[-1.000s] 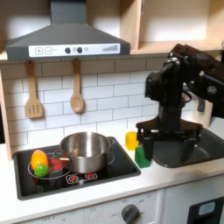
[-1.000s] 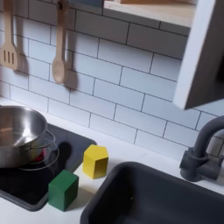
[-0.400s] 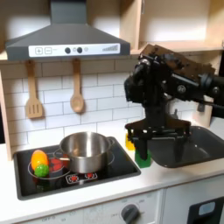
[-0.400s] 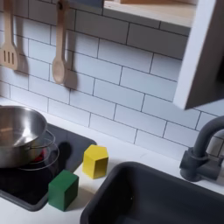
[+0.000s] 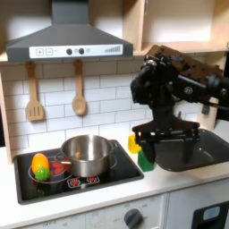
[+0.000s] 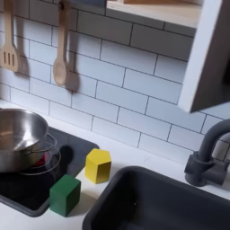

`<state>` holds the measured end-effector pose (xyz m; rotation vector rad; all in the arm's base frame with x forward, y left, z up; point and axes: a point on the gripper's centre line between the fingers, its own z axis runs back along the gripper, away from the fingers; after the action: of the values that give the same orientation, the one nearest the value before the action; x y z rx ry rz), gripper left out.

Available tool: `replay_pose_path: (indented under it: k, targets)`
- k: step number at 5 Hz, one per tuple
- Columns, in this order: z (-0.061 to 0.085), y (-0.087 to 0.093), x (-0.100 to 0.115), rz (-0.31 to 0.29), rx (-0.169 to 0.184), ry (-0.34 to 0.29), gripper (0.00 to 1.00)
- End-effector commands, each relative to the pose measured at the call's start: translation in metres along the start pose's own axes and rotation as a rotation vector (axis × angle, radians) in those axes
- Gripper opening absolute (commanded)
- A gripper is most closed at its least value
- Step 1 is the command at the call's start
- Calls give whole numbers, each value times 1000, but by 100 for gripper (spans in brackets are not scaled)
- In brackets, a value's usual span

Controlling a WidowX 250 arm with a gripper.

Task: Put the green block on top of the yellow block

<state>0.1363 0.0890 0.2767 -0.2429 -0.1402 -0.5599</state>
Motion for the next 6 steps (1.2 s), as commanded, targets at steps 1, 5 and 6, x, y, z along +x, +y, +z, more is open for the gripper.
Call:
replay_pose_path:
  k: [1, 5, 6]
  targets:
    - [4, 2, 3, 64, 127, -41, 100]
    - [5, 2, 3, 70, 133, -43, 100]
    - [5, 2, 3, 70, 133, -43, 100]
